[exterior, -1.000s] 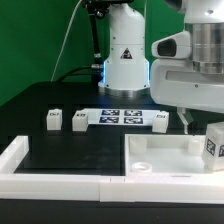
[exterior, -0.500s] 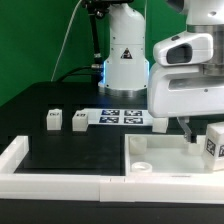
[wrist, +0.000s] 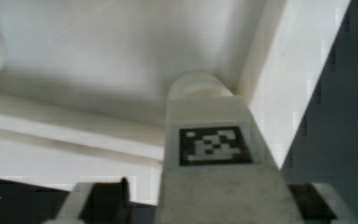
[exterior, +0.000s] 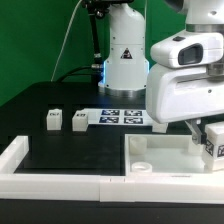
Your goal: Assemble one leg
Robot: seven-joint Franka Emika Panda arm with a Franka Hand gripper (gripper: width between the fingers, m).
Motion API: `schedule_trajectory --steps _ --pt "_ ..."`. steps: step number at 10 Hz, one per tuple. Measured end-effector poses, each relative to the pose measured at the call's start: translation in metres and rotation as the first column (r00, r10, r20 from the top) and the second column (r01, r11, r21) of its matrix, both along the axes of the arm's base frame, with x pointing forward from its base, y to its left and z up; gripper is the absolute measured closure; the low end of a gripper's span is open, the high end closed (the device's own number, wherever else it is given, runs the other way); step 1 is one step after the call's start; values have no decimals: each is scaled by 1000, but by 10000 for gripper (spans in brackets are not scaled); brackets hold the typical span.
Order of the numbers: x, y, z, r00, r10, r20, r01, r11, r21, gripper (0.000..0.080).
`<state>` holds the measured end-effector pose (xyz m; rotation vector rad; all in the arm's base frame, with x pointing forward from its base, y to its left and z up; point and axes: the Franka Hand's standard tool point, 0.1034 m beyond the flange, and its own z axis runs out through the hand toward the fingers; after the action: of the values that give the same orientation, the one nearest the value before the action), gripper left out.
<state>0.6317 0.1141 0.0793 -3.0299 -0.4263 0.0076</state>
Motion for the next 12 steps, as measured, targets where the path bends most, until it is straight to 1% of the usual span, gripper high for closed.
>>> schedule_trajectory --steps 1,2,3,4,5,7,8,10,11,12 --pt "0 0 0 1000 -30 -3 30 1000 -1 508" --pt "0 0 0 1000 -30 -2 30 1000 -1 508" --pt "-1 3 -1 980 -198 -10 198 980 5 508" --pt "-2 3 -1 934 -357 -23 357 934 -3 508" --pt "-2 2 -1 884 -466 -34 466 885 -6 508" --pt "-2 1 -2 719 -693 -53 692 721 -24 508" --pt "-2 0 -2 610 -790 -65 790 612 -32 508" --pt "-2 0 -2 447 -891 -75 891 451 -47 508" --pt "-2 1 -2 313 -946 -83 946 318 -60 508" --pt "-2 2 -3 198 -977 -82 976 204 -73 508"
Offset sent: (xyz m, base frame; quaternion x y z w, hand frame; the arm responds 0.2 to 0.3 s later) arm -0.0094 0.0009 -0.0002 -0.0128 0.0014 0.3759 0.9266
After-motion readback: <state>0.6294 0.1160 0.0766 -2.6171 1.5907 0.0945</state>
